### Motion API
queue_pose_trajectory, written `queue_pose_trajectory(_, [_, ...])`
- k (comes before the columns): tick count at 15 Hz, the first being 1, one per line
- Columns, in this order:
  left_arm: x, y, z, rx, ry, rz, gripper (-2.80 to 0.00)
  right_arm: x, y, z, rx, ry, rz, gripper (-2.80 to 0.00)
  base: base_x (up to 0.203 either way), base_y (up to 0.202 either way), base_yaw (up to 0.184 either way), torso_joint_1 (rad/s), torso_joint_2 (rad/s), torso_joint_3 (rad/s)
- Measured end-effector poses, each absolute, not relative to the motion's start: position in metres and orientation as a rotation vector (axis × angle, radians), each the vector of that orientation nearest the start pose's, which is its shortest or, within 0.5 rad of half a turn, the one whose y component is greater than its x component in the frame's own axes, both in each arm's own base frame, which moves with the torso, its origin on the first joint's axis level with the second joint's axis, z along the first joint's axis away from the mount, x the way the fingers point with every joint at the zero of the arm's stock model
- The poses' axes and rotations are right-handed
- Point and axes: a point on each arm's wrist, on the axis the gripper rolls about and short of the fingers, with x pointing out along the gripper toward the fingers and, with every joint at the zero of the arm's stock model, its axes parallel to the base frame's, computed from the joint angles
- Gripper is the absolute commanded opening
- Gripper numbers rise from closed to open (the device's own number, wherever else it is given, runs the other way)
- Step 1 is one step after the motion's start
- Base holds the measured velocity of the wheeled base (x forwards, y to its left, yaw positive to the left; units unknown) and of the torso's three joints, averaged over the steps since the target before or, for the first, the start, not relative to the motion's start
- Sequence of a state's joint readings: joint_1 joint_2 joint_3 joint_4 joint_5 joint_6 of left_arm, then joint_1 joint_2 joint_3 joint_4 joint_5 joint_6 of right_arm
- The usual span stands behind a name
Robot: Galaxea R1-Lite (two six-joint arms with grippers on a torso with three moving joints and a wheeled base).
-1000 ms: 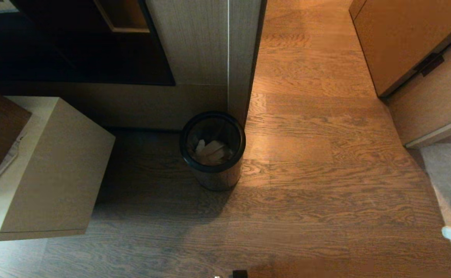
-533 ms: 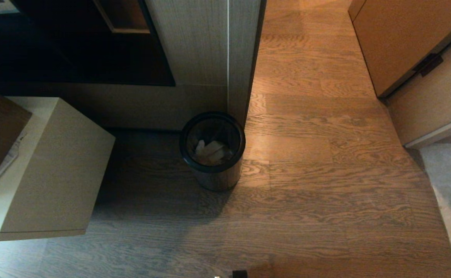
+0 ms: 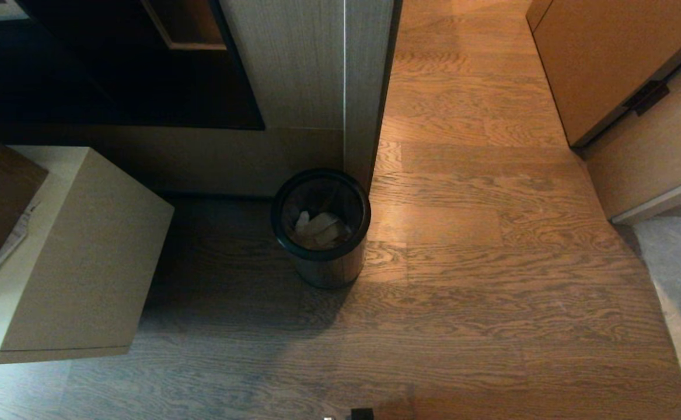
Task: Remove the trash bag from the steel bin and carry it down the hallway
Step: Place the outer trash can on the ground
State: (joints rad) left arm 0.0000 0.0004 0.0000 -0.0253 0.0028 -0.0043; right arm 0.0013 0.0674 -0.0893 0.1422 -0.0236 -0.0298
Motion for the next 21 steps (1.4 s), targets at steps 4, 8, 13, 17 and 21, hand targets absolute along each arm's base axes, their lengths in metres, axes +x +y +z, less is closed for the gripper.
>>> queue_pose_trajectory(4, [-0.0228, 0.0001, 0.0781, -0.004, -0.025, 0.003, -2.80, -0.0272, -0.0004, 0.0783, -0.037, 0.094, -0.010, -2.80, 0.000, 0.000, 0.000, 0.000, 0.00, 0.000])
queue_pose_trajectory(8, [-0.0228, 0.0001, 0.0781, -0.004, -0.025, 0.003, -2.80, -0.0280, -0.0003, 0.0775, -0.054, 0.083, -0.003, -2.80, 0.000, 0.000, 0.000, 0.000, 0.00, 0.000])
queue_pose_trajectory(13, [-0.0228, 0.0001, 0.0781, -0.003, -0.025, 0.003, -2.80, -0.0281, -0.0003, 0.0772, -0.054, 0.083, -0.005, -2.80, 0.000, 0.000, 0.000, 0.000, 0.00, 0.000])
queue_pose_trajectory(17, [-0.0228, 0.0001, 0.0778, 0.009, -0.022, 0.003, -2.80, -0.0280, -0.0003, 0.0770, -0.055, 0.083, -0.004, -2.80, 0.000, 0.000, 0.000, 0.000, 0.00, 0.000])
queue_pose_trajectory(21, [-0.0228, 0.0001, 0.0779, 0.006, -0.023, 0.004, -2.80, -0.0281, -0.0003, 0.0772, -0.054, 0.083, -0.004, -2.80, 0.000, 0.000, 0.000, 0.000, 0.00, 0.000])
